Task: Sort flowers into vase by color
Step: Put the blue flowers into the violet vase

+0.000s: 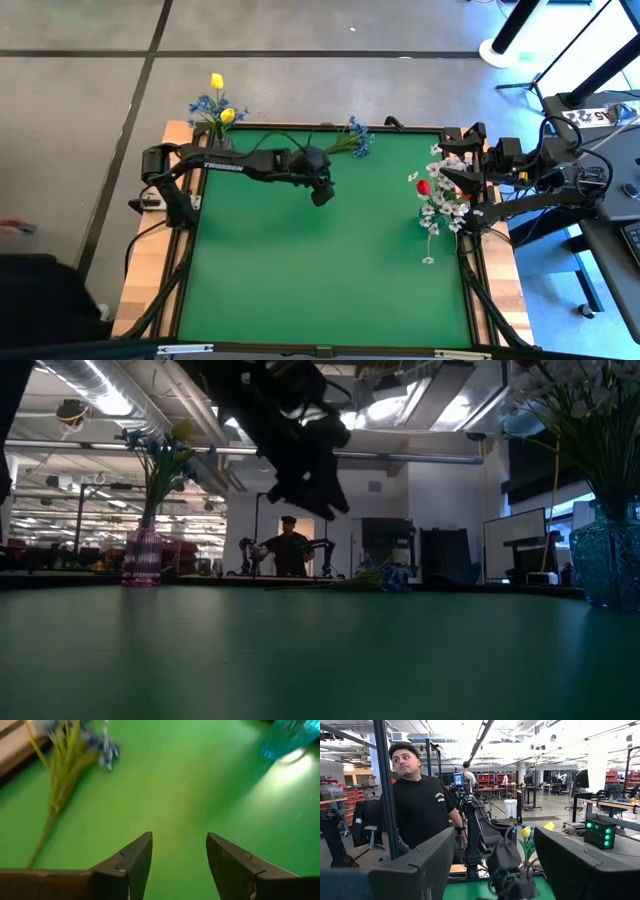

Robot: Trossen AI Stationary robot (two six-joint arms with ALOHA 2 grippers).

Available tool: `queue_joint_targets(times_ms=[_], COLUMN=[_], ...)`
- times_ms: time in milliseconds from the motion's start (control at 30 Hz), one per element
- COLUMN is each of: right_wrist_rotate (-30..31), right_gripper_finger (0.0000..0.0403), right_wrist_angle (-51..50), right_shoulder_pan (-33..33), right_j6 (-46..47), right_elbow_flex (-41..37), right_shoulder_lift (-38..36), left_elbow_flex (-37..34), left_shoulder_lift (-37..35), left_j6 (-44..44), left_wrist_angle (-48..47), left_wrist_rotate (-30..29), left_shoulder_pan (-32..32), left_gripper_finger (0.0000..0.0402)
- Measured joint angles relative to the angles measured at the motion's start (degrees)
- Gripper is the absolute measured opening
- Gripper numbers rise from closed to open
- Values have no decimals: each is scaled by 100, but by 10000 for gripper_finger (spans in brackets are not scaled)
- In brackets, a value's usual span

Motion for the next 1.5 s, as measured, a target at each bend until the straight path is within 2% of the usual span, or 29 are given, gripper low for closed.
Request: queue_joint_targets(times_ms=[200,367,433,767,867,1033,1233,1367,1500], right_wrist_rotate=[4,7,9,31,32,28,28,26,26], right_gripper_finger=[273,273,273,273,273,273,273,273,273], right_wrist_angle=[0,0,0,0,0,-2,0,-1,0], right_shoulder_pan=[0,0,0,2,1,0,2,0,2], right_j6=[-2,-1,0,-2,-2,-2,-1,-2,-1], right_elbow_flex=[0,0,0,0,1,0,0,0,0], right_shoulder_lift=[0,1,0,2,1,2,1,1,0], left_elbow_flex=[0,1,11,-2,2,3,4,4,7], left_shoulder_lift=[444,721,786,1518,1520,1598,1587,1587,1580], left_j6=[-620,-439,-409,-331,-299,-283,-140,-205,-211], left_wrist_angle=[75,442,495,858,1007,912,904,682,510], left_wrist_rotate=[87,-1114,-1358,-1355,-1286,-523,-44,187,142], left_shoulder_pan=[-19,155,294,1158,1355,1702,1741,1675,1546], left_gripper_finger=[181,181,181,181,181,181,174,145,93])
